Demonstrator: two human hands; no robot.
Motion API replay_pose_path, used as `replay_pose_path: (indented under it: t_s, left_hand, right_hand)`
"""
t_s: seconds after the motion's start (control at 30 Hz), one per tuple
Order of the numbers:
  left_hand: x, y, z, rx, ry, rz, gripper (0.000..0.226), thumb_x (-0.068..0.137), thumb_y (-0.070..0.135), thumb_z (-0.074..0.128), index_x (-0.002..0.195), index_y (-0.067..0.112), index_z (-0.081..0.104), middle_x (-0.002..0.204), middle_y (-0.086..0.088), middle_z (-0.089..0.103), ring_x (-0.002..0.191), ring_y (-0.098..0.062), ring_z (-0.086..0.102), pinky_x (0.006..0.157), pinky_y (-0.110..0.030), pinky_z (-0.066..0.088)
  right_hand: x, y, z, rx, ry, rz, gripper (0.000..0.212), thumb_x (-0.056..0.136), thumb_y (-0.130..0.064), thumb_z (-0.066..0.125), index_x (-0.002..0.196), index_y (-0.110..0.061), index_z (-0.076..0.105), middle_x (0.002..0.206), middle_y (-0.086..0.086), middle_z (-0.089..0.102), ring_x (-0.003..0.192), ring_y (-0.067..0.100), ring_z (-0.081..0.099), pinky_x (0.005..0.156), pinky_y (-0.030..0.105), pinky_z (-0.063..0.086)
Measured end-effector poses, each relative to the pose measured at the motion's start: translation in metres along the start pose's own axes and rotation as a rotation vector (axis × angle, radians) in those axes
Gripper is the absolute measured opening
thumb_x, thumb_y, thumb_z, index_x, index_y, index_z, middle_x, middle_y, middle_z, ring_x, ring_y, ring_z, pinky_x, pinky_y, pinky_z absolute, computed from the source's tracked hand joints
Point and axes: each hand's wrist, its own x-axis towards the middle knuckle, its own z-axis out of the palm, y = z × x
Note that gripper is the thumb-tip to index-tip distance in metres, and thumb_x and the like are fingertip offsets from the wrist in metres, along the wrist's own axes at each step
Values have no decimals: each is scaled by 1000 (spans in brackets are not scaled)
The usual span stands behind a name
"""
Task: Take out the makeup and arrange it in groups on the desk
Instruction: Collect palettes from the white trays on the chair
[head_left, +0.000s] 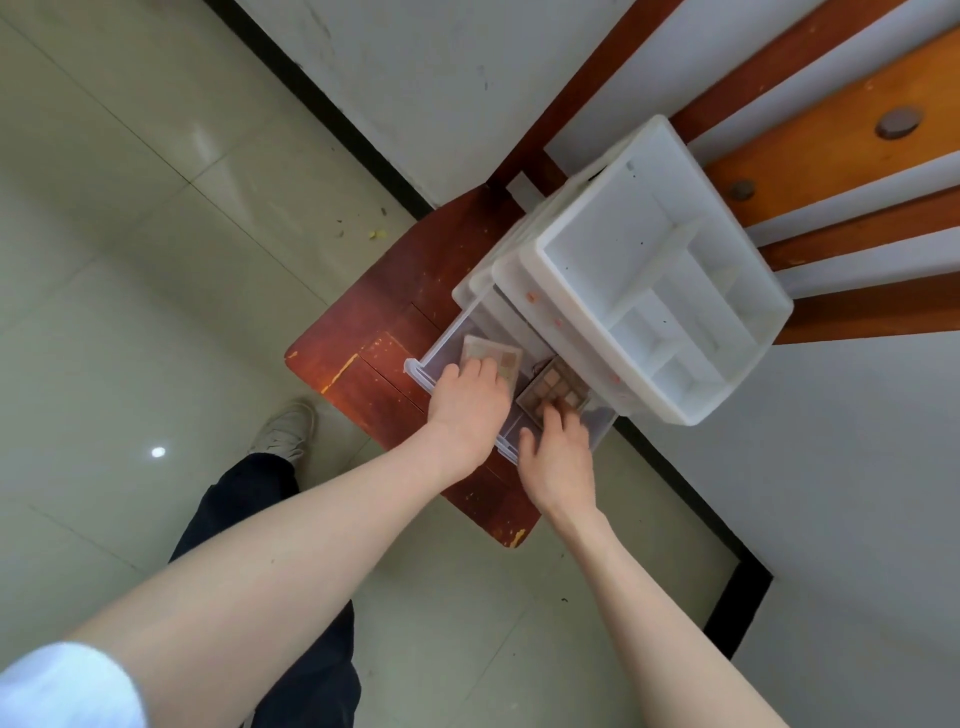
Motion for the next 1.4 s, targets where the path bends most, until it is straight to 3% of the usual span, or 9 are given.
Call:
replay_pose_path:
  t_s: [0.17, 0.4, 0.7, 0.83, 0.93, 1.07, 1.17, 1.3, 1.4]
  left_hand:
    - [9, 0, -3, 67, 38, -35, 60, 83, 11, 60, 136, 4, 32, 150, -24, 15, 140, -36, 12, 110, -39, 25]
    - [19, 7, -3, 83, 145, -113, 44, 87, 11, 51, 129, 5, 36, 134, -18, 38, 126, -34, 33, 100, -39, 28]
    - [14, 5, -14, 105, 191, -49, 36, 83, 6, 55, 118, 3, 48, 130, -16, 34, 117, -30, 36, 93, -35, 34]
    - [8, 2, -15, 25, 177, -14, 34, 84, 1, 50, 118, 4, 45, 121, -14, 49, 113, -29, 44, 93, -34, 35]
    - [2, -4, -15, -86, 200, -25, 31, 84, 2, 54, 113, 6, 46, 115, -11, 55, 109, -26, 49, 89, -31, 36]
    - [-5, -16, -23, -569, 269, -167, 17, 91, 14, 53, 107, 7, 52, 108, -11, 60, 102, -28, 54, 76, -31, 38]
    - [-5, -26, -32, -979, 143, -325, 21, 92, 28, 54, 107, 14, 59, 107, -8, 63, 103, -26, 57, 87, -38, 45]
    - [-9, -32, -42, -1060, 146, -333, 24, 91, 31, 55, 109, 16, 61, 114, -2, 60, 109, -21, 53, 93, -36, 41]
    - [-12, -36, -44, -1092, 151, -301, 22, 94, 30, 51, 110, 15, 55, 110, -1, 60, 98, -17, 54, 77, -28, 40]
  right_hand:
    - [12, 5, 7, 103, 54, 75, 53, 94, -20, 45, 143, -7, 28, 152, 15, 21, 134, 36, 29, 109, 44, 32]
    - [28, 8, 9, 237, 64, 139, 64, 88, -28, 58, 140, -9, 27, 142, 17, 36, 127, 36, 40, 104, 46, 39]
    - [25, 9, 14, 382, 56, 193, 89, 72, -35, 77, 141, -11, 25, 144, 13, 32, 130, 34, 36, 108, 43, 34]
    - [27, 4, 15, 375, 65, 218, 84, 73, -31, 76, 141, -13, 29, 143, 14, 31, 126, 36, 39, 107, 40, 34]
    - [22, -1, 13, 430, 73, 293, 65, 79, -24, 72, 134, -10, 42, 130, 15, 43, 120, 34, 45, 104, 38, 36]
    - [15, -4, -6, 813, 73, 416, 38, 88, -13, 61, 125, -8, 51, 120, 3, 56, 111, 20, 53, 99, 31, 40]
    - [10, -6, -20, 1311, -15, 483, 31, 91, -5, 55, 122, -6, 48, 107, 5, 61, 95, 18, 60, 88, 29, 50]
    - [3, -17, -29, 1677, -153, 466, 18, 94, 1, 46, 109, -3, 55, 95, 8, 64, 82, 15, 61, 71, 21, 52]
    - [3, -24, -32, 1810, -170, 479, 18, 95, -1, 45, 107, -5, 58, 95, 9, 67, 86, 17, 63, 72, 21, 54]
